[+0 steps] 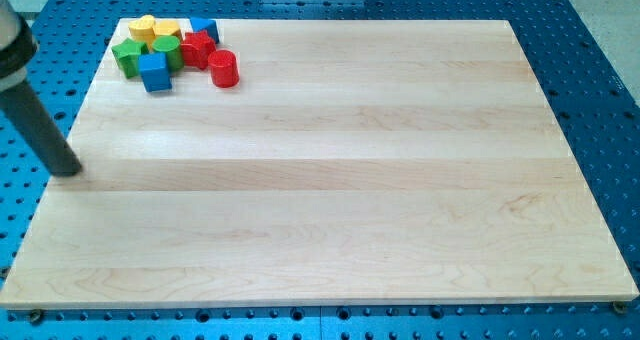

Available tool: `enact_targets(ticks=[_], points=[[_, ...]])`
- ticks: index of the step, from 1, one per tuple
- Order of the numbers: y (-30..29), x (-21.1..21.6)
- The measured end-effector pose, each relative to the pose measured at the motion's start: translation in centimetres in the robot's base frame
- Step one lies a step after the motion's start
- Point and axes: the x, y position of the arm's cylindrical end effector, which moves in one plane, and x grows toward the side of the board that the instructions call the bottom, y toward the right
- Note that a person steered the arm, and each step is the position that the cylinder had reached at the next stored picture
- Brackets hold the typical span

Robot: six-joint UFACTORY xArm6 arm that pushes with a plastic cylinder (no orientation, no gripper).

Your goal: Put the red circle towards the center side

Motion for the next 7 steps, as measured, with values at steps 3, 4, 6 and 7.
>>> enact_targets(ticks=[3,4,6,7], points=[[0.4,-20.4],[1.5,-25.7],[9.1,-19.0],[11.1,-16.2]])
